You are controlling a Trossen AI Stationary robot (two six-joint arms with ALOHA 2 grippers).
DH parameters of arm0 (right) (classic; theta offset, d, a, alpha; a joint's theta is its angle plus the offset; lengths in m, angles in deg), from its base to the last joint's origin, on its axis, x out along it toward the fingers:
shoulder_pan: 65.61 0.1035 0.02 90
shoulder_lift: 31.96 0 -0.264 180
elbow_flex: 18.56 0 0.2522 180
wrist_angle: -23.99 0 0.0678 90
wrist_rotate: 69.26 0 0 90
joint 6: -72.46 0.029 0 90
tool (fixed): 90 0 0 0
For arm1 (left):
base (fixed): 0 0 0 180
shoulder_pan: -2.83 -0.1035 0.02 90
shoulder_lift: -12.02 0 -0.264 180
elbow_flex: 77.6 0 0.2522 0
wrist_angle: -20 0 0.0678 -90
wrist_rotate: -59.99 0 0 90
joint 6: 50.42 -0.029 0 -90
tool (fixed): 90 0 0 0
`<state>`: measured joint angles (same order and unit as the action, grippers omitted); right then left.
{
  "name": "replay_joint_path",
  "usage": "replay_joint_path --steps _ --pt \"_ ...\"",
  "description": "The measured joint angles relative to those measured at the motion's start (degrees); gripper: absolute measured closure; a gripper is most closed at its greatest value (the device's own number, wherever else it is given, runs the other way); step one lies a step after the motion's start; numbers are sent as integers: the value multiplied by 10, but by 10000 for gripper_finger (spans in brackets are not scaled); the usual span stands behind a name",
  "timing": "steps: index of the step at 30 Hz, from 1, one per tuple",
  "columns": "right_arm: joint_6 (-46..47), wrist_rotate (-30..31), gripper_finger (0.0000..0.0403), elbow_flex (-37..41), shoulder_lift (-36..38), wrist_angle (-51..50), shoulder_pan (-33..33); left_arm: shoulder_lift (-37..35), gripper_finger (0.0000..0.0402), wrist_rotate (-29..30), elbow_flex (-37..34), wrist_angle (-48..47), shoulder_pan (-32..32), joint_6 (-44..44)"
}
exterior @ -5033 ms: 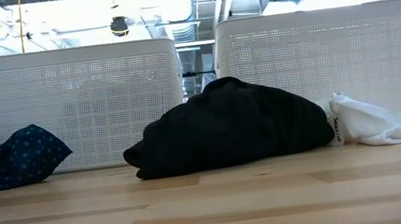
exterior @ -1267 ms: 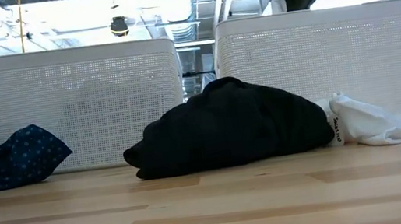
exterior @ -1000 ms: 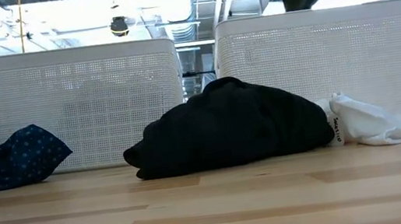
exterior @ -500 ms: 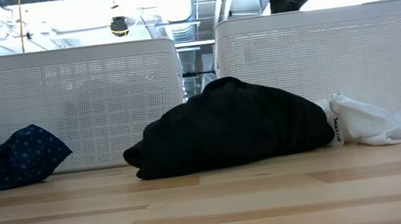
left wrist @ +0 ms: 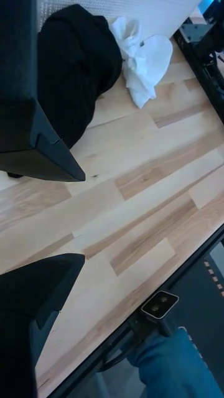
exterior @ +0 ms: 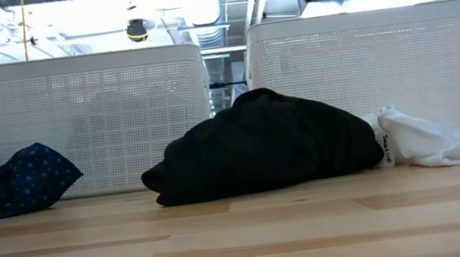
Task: Sort clothes
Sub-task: Put the white socks into the right laundry bin
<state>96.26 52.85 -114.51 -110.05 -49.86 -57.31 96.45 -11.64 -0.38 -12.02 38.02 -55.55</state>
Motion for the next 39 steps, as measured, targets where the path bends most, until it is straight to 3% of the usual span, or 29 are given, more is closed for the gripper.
replay_joint_path --steps 13,18,29,39 --pt "183 38 179 0 -1 -59 231 0 208 6 0 -2 0 1" --pt "260 58 179 0 -39 -92 298 0 208 13 0 -2 0 2" --pt "404 67 179 0 -200 -160 334 0 208 20 0 17 0 -9" --pt "435 68 179 0 -301 -185 329 0 208 20 0 13 0 -7"
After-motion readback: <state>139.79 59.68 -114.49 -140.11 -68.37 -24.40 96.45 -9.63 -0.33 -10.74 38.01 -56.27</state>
